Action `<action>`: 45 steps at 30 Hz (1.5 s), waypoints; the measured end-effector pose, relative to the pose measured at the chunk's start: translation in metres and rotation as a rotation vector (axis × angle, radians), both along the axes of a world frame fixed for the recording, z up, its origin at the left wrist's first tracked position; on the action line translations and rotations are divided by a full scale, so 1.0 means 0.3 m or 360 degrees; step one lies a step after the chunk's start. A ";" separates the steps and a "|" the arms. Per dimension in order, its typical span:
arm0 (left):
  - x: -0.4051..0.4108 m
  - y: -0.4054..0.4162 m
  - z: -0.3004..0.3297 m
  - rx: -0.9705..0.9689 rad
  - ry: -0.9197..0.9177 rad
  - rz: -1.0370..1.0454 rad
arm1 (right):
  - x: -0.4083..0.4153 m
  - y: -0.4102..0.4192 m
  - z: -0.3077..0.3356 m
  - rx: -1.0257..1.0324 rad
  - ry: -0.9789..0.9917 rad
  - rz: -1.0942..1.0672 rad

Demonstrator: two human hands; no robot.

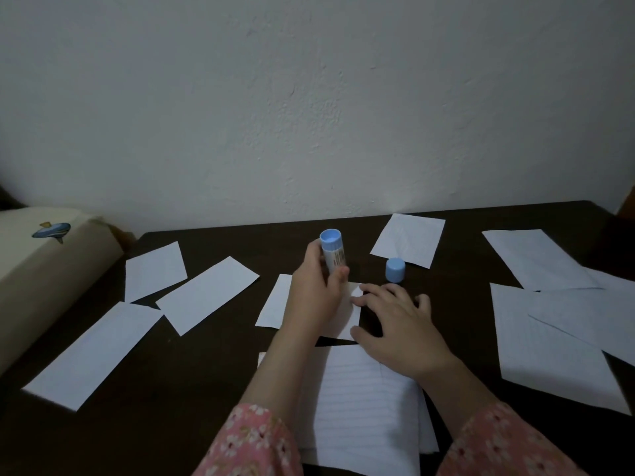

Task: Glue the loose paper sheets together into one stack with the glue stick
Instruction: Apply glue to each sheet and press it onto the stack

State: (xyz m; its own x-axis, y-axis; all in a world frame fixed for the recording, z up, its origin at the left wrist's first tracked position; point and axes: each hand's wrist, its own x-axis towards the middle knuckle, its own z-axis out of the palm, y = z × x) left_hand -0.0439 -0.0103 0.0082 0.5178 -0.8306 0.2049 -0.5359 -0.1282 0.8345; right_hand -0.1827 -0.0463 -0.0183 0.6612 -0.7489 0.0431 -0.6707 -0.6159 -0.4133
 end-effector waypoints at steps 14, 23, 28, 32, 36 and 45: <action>-0.018 -0.032 -0.014 -0.0015 -0.0048 -0.0100 | 0.002 0.001 0.005 0.0049 -0.0022 -0.0002; 0.059 -0.030 -0.007 0.0081 -0.0080 0.0021 | 0.010 -0.008 0.001 0.0075 0.0028 -0.0018; 0.119 -0.010 -0.009 0.0064 -0.0001 0.0118 | 0.010 -0.008 -0.003 0.0061 0.0020 -0.0025; 0.129 -0.003 -0.011 0.0047 0.0010 0.0146 | 0.009 -0.007 -0.006 0.0056 0.0013 -0.0030; 0.155 0.009 -0.011 0.0023 0.0042 0.0231 | 0.010 -0.008 -0.009 0.0051 0.0018 -0.0035; 0.188 0.039 -0.029 -0.0109 0.0147 0.0442 | 0.009 -0.007 -0.016 0.0036 -0.0022 -0.0039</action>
